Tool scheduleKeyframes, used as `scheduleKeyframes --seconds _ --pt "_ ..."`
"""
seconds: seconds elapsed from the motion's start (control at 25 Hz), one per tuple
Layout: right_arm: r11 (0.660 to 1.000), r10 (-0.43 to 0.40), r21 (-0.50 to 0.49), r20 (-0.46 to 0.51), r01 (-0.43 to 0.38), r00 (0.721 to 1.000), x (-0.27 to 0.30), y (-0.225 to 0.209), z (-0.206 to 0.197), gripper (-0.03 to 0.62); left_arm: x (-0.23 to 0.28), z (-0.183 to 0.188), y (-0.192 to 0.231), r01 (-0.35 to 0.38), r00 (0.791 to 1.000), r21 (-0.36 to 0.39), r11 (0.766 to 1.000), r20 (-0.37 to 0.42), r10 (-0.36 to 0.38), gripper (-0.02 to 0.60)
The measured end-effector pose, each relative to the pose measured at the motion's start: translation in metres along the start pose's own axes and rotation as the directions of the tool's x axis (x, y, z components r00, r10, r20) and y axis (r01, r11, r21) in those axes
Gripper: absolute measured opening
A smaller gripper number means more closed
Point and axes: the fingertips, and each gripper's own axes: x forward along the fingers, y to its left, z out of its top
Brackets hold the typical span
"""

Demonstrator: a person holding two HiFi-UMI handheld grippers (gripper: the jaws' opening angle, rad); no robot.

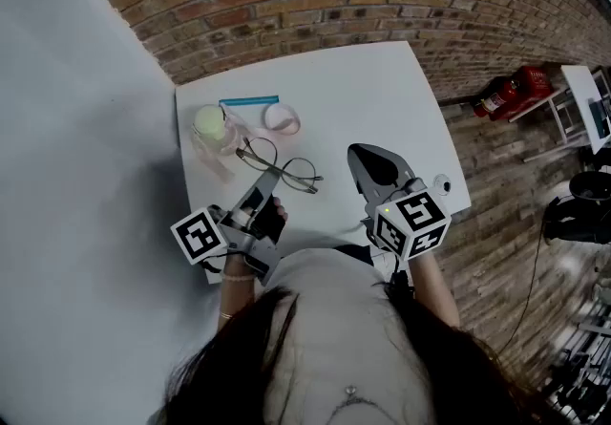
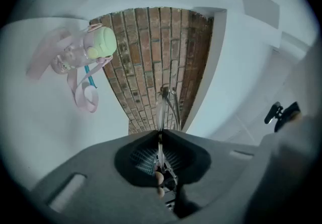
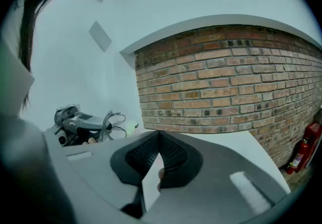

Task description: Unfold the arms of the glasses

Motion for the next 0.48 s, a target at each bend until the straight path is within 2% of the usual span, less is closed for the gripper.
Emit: scheduleKeyframes --seconds 0.24,0.48 --pt "1.000 0.003 0.009 0.016 -0.003 1.000 -0.0004 0.0003 0.0014 0.005 0.0001 -0.0008 0.0015 0.006 1.000 -0.008 1.000 -0.003 -0.006 0.021" --pt "0.999 0.039 0.032 0.050 -0.041 0.998 -0.0021 0.0051 0.0065 0.005 0.0005 -0.0016 0.0011 0.009 1.000 -0.011 1.000 -0.007 -0.009 0.021"
